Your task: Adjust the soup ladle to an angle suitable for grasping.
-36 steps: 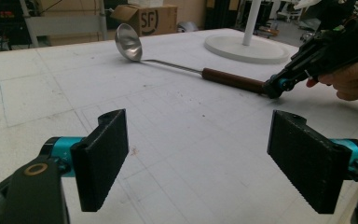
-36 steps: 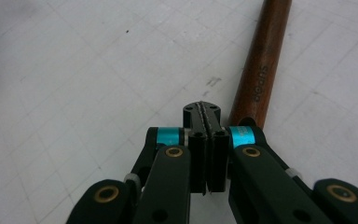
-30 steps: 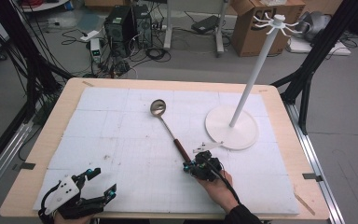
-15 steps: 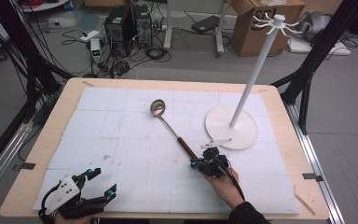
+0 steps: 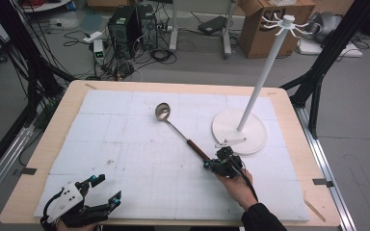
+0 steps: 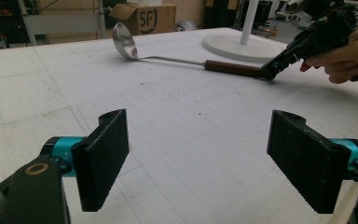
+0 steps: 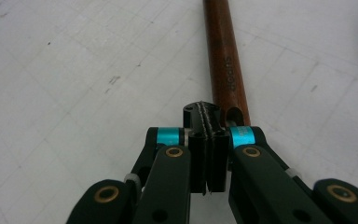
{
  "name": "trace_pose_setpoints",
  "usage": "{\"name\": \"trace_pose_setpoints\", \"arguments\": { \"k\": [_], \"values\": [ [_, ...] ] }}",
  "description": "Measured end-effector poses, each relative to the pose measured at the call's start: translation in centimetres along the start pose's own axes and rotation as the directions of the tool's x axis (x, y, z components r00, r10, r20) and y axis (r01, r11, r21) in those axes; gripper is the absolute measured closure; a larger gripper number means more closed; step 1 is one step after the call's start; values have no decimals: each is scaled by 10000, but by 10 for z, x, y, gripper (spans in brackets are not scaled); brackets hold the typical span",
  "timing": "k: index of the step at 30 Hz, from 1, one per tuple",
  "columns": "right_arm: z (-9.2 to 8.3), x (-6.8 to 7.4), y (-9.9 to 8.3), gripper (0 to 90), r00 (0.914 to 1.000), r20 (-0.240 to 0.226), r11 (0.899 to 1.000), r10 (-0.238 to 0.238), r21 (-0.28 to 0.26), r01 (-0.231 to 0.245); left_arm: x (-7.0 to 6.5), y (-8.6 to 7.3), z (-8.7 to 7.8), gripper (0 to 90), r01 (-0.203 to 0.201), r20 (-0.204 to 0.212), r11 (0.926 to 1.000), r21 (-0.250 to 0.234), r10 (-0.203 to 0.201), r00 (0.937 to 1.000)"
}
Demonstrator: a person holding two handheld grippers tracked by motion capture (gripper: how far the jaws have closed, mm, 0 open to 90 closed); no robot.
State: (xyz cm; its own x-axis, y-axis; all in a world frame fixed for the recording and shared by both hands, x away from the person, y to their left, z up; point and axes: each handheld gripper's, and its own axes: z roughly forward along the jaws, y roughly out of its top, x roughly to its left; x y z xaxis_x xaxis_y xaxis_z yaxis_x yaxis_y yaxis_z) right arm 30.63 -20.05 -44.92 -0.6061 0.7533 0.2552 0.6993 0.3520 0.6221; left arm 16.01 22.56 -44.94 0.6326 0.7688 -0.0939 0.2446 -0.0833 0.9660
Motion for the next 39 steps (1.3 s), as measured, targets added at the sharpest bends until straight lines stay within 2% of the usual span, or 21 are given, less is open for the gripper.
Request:
{"name": "trace_pose_setpoints", "arguments": {
  "k": [5, 7, 15, 17, 20, 23, 25, 27, 31, 37, 39],
  "values": [
    [-3, -3, 2, 900, 9996, -159, 9996, 244, -122, -246, 1, 0, 1, 212, 44, -27, 10000, -22, -44, 10000],
    [-5, -1, 5, 900, 9996, -231, 9996, 170, -226, -175, 1, 0, 1, 213, 63, -8, 10000, -31, -63, 10000],
    [-3, 6, 34, 900, 9977, -671, 9981, 81, -603, -122, 0, 0, 2, 213, 82, 42, 10000, 13, -82, 10000],
    [0, 4, 41, 900, 9970, -769, 9975, 115, -691, -168, -1, 1, 2, 213, 177, 162, 9998, -3, -176, 9997],
    [6, 1, 53, 900, 9955, -908, 9967, 267, -744, -336, -5, 0, 3, 219, -54, 233, 9999, 115, 52, 9997],
    [14, -2, 65, 900, 9920, -1182, 9960, 454, -715, -541, -6, 0, 3, 219, 53, 332, 9999, 101, -57, 9994],
    [19, -2, 73, 900, 9918, -1238, 9968, 318, -684, -405, -6, 1, 3, 219, 114, 375, 9999, 46, -116, 9992],
    [26, -3, 81, 900, 9890, -1436, 9966, 350, -695, -453, -6, 1, 3, 219, 70, 401, 10000, 58, -72, 9992],
    [38, -7, 91, 900, 9874, -1545, 9982, 329, -444, -402, -7, 1, 2, 219, 101, 430, 9999, -17, -100, 9990],
    [41, -11, 110, 900, 9824, -1861, 9989, 183, -380, -258, -6, 1, 3, 219, 121, 447, 9999, 12, -122, 9989],
    [43, -12, 116, 900, 9779, -2083, 9993, 190, -287, -255, -5, 2, 2, 219, 131, 431, 9999, -13, -130, 9990]
  ]
}}
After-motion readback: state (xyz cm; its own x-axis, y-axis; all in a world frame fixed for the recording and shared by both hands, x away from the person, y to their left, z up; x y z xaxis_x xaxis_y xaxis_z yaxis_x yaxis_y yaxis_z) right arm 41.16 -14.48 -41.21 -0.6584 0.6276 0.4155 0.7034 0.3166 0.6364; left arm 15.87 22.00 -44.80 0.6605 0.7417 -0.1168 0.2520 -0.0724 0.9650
